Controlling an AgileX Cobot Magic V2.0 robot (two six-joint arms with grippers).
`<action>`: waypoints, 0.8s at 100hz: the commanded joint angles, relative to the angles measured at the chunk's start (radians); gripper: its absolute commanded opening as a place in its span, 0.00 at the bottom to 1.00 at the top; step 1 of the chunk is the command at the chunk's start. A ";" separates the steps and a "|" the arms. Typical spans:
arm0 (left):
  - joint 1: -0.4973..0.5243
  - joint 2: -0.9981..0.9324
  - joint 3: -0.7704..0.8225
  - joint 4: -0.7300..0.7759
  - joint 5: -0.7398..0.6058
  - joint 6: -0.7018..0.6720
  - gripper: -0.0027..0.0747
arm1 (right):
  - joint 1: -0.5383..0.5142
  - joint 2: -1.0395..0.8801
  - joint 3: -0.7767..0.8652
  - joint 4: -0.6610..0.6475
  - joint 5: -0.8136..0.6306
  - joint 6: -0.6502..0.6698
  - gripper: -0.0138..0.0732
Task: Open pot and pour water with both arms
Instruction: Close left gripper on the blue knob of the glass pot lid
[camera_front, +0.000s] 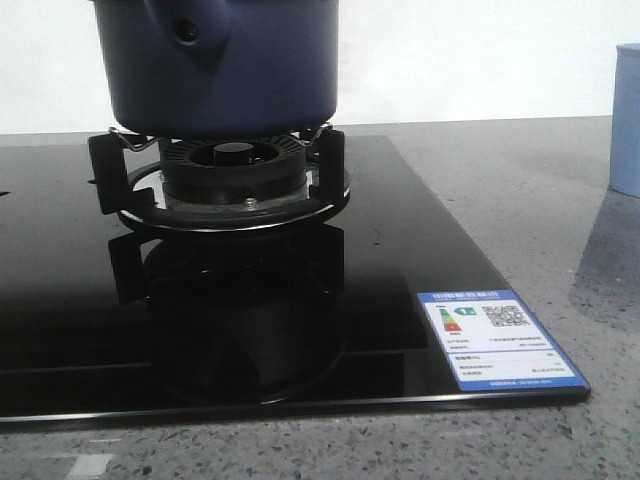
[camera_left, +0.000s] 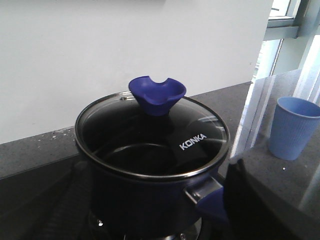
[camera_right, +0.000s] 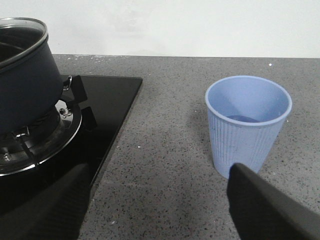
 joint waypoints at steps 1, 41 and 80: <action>-0.045 0.061 -0.053 -0.011 -0.164 0.003 0.66 | 0.001 0.009 -0.036 -0.005 -0.077 -0.013 0.78; -0.059 0.406 -0.284 0.023 -0.192 0.003 0.77 | 0.001 0.009 -0.036 -0.005 -0.077 -0.013 0.78; -0.003 0.586 -0.453 0.017 -0.186 0.003 0.77 | 0.001 0.009 -0.036 -0.005 -0.065 -0.013 0.78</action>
